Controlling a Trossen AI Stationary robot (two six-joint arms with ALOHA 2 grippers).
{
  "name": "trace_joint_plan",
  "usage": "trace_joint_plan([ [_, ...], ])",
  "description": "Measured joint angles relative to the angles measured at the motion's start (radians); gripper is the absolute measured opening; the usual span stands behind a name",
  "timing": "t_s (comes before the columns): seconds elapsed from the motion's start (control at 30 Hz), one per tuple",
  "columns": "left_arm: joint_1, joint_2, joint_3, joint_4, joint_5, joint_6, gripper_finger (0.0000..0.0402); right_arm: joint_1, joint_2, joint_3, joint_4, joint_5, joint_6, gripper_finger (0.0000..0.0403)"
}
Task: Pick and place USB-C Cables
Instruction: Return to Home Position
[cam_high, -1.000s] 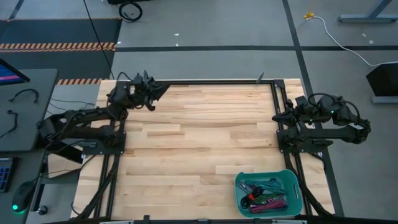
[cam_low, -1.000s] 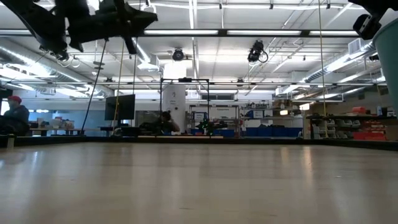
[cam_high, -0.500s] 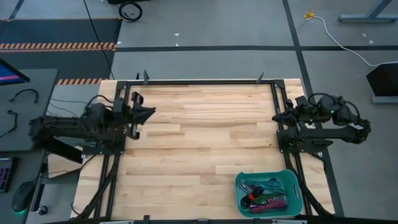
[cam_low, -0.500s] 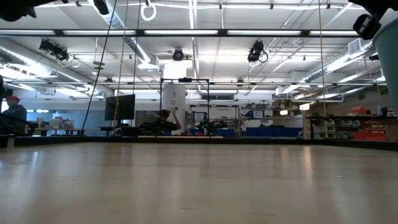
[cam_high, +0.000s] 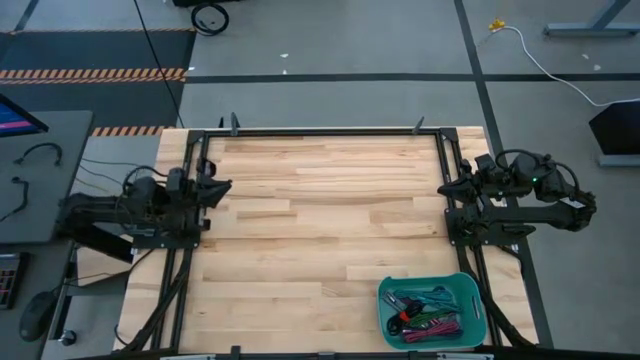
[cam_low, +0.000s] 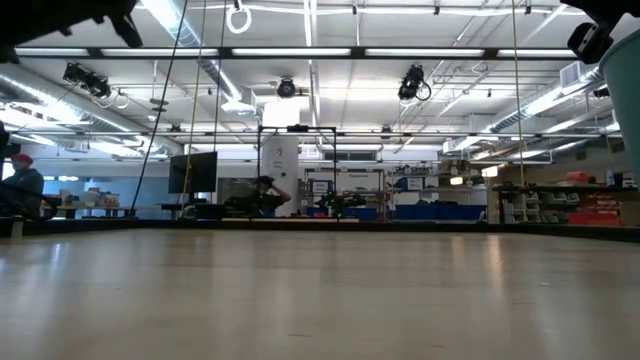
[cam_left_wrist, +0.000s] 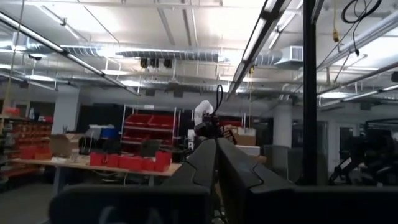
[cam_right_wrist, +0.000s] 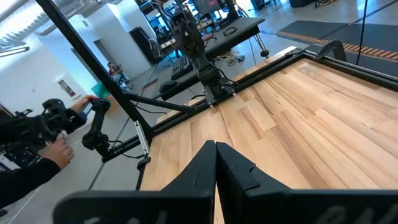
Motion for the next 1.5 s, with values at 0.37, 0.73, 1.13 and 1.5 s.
trace_joint_plan([
  [0.37,0.041,-0.166,-0.173,0.009,0.002,-0.008,0.003,0.0,0.0,0.0,0.0,0.0,0.0,0.0011],
  [0.73,0.119,-0.256,-0.173,-0.338,0.113,-0.027,0.0021,0.0,0.0,0.0,0.0,0.0,0.0,0.0011],
  [1.13,0.054,-0.236,-0.173,-0.56,0.106,0.164,0.0034,0.0,0.0,0.0,0.0,0.0,0.0,0.0011],
  [1.5,0.055,-0.225,-0.174,-0.537,0.112,0.146,0.0024,0.0,0.0,0.0,0.0,0.0,0.0,0.0012],
])
